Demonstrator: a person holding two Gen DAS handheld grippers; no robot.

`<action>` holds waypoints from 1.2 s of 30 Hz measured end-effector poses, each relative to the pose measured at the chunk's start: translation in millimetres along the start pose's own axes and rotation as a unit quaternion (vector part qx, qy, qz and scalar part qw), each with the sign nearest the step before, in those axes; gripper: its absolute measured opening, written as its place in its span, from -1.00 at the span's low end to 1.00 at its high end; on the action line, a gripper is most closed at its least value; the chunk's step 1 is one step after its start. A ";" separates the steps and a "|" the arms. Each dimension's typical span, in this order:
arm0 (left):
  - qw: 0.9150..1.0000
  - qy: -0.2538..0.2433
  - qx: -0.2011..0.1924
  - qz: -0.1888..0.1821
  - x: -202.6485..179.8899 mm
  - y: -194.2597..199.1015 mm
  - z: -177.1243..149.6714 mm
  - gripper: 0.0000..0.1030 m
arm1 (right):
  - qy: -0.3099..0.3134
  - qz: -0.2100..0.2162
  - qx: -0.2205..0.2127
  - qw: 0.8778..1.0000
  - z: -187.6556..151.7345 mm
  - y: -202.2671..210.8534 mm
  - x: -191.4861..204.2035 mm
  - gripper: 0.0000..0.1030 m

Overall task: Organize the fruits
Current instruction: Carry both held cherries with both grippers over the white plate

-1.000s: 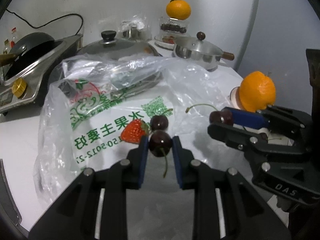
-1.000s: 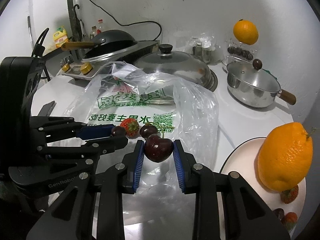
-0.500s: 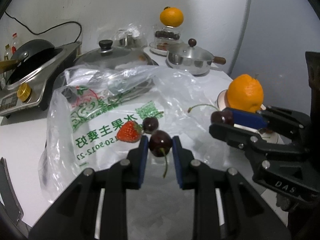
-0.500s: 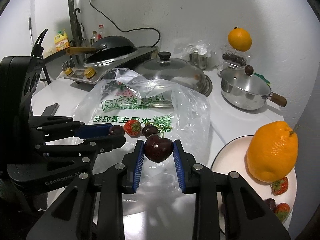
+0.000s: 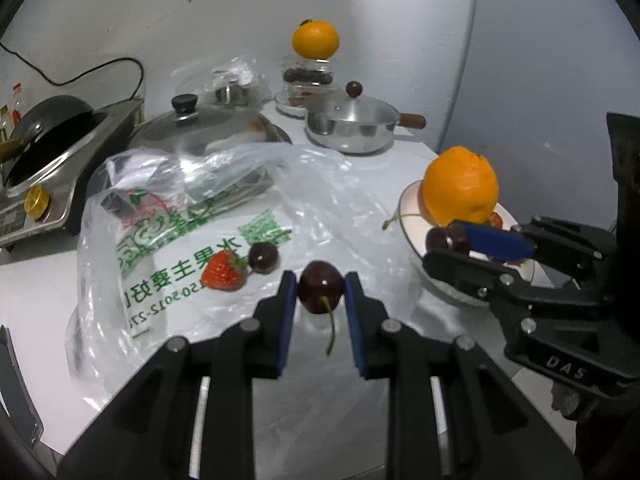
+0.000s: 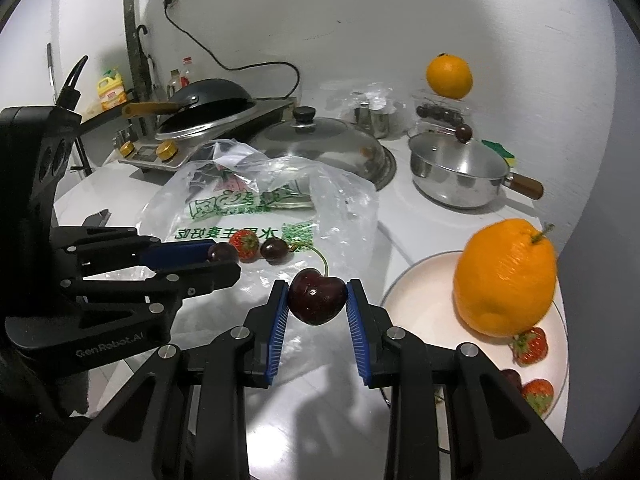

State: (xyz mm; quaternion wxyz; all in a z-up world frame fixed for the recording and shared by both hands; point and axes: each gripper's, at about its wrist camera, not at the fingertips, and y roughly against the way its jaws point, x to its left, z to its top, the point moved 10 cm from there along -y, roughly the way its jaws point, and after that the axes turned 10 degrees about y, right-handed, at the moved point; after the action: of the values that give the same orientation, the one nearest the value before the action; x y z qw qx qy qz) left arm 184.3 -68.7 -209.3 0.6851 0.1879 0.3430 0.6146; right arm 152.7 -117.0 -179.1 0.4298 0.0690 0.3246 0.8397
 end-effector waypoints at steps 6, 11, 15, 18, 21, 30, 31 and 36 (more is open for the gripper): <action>1.000 -0.010 0.001 -0.006 -15.2 -1.2 -1.2 -0.52 | -0.009 -0.009 -0.001 1.000 -7.8 9.1 -12.7 -0.39; 1.000 -0.017 0.000 -0.009 -25.7 0.1 -0.9 -0.52 | -0.016 -0.014 -0.002 1.000 -14.6 15.6 -20.5 -0.39; 1.000 -0.022 0.000 -0.012 -34.8 1.2 -1.8 -0.52 | -0.021 -0.018 -0.005 1.000 -19.5 21.9 -27.9 -0.39; 1.000 -0.026 0.000 -0.014 -43.1 1.3 -2.4 -0.52 | -0.025 -0.021 -0.006 0.999 -22.4 26.8 -33.2 -0.39; 0.999 -0.031 0.000 -0.017 -52.8 0.9 -3.2 -0.52 | -0.029 -0.025 -0.006 0.999 -26.8 31.8 -39.7 -0.39; 0.999 -0.045 0.007 -0.025 -76.9 -6.4 -6.3 -0.52 | -0.046 -0.038 -0.003 0.998 -45.0 42.1 -61.5 -0.39; 0.999 -0.047 0.008 -0.026 -79.9 -7.5 -6.2 -0.52 | -0.048 -0.039 -0.003 0.998 -46.8 42.9 -64.0 -0.39; 0.998 -0.055 0.012 -0.029 -92.7 -13.9 -6.9 -0.52 | -0.056 -0.044 -0.001 0.997 -55.4 46.5 -76.1 -0.39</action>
State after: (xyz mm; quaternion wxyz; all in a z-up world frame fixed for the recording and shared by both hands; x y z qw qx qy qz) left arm 188.5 -162.3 -201.4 0.7182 0.2195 0.3179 0.5788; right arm 146.6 -221.7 -181.7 0.4837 0.1010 0.3016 0.8154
